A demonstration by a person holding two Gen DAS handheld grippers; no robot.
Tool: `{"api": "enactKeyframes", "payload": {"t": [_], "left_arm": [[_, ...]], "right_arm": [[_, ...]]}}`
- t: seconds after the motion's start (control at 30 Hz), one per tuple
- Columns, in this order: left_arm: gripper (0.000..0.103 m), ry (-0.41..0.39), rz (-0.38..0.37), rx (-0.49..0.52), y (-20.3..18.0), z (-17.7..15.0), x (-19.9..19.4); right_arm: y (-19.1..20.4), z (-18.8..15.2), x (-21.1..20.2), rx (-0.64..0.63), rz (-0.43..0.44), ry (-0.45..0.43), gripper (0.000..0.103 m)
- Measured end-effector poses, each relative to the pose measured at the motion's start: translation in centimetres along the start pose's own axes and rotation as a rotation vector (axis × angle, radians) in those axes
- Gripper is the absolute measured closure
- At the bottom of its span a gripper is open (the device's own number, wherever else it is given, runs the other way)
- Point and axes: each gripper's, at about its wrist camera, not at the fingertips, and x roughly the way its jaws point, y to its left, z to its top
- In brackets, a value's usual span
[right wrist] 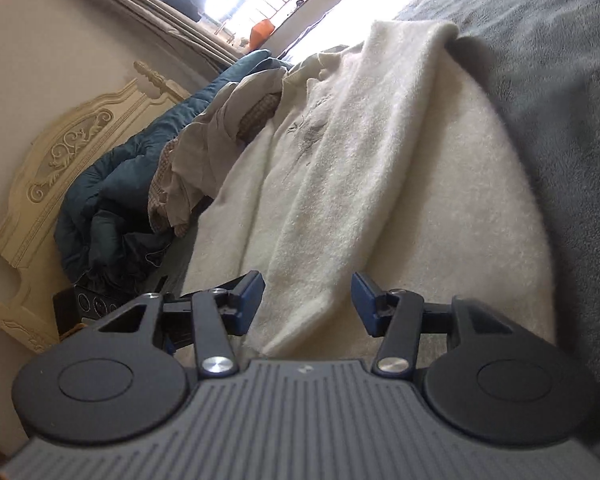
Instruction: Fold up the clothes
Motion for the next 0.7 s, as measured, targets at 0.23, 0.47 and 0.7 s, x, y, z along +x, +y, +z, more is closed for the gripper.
{"api": "enactKeyframes", "payload": {"t": [0.23, 0.47, 0.7], "left_arm": [[0.082, 0.007, -0.021, -0.030, 0.1, -0.2, 1.6], [0.096, 0.008, -0.117, -0.131, -0.1, -1.1, 0.9], [0.097, 0.053, -0.206, -0.106, -3.3, -2.5, 1.3]], "right_arm": [[-0.3, -1.2, 2.8, 0.063, -0.030, 0.020, 0.069], [0.0, -2.2, 1.1, 0.067, -0.029, -0.034, 0.096], [0.8, -3.3, -3.8, 0.001, -0.083, -0.113, 0.096]]}}
